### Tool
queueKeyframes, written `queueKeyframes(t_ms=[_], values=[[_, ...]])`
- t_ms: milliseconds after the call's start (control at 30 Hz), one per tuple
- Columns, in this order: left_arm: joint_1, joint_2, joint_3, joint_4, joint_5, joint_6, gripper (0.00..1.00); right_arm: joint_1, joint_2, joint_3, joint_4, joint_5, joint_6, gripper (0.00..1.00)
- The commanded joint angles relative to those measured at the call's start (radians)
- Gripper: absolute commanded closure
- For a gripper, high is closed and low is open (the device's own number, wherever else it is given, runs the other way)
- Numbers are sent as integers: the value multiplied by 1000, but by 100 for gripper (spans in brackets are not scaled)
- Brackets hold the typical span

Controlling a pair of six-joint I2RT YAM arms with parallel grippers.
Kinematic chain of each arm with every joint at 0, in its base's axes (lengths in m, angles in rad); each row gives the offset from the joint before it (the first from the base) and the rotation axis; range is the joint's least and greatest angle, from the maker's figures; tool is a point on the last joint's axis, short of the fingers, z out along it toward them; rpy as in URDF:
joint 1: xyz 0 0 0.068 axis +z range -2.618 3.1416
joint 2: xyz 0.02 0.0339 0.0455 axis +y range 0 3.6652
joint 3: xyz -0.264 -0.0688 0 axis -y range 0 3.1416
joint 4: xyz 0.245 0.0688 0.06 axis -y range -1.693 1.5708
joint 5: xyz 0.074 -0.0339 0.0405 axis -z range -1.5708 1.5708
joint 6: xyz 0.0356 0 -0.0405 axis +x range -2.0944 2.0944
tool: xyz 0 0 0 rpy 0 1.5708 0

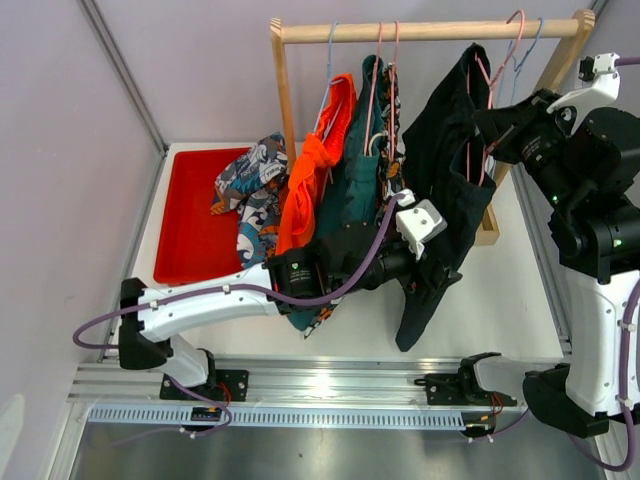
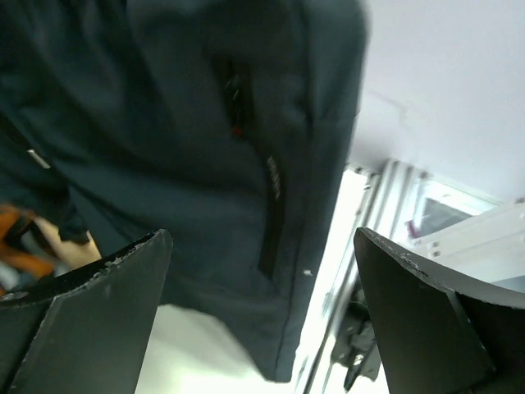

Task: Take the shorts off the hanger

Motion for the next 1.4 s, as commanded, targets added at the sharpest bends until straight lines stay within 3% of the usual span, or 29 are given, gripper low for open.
queueKeyframes(t_ms=[0,200,267,367,433,467,500,533,600,800,933,1100,1267,1367], values=[[-16,6,64,120,48,-28,1,5,-22,-17,77,14,16,100],[-18,64,84,144,50,-56,1,6,-51,-45,90,9,37,100],[-18,78,87,159,59,-63,6,5,-51,-37,82,7,43,100],[-18,108,81,170,64,-74,22,5,-49,-31,80,3,62,100],[-18,128,80,169,59,-83,40,5,-42,-14,71,-5,71,100],[-18,133,70,170,45,-92,58,5,-39,-6,67,-6,73,100],[-18,137,57,173,41,-95,66,5,-32,7,61,-9,76,100],[-18,138,54,201,36,-100,87,5,-31,12,57,-13,77,100],[-18,136,32,206,18,-108,100,3,-29,14,57,-13,76,100],[-62,21,-110,225,-41,-117,100,-9,-11,18,53,-8,65,100],[-180,-77,-319,241,-143,-122,100,-35,6,21,60,-20,60,100],[-321,-128,-474,268,-208,-200,100,-101,32,44,57,-74,71,100],[-349,-93,-508,279,-240,-240,100,-124,24,46,44,-92,85,100],[-348,-60,-436,244,-287,-194,100,-126,4,41,5,-103,99,100]])
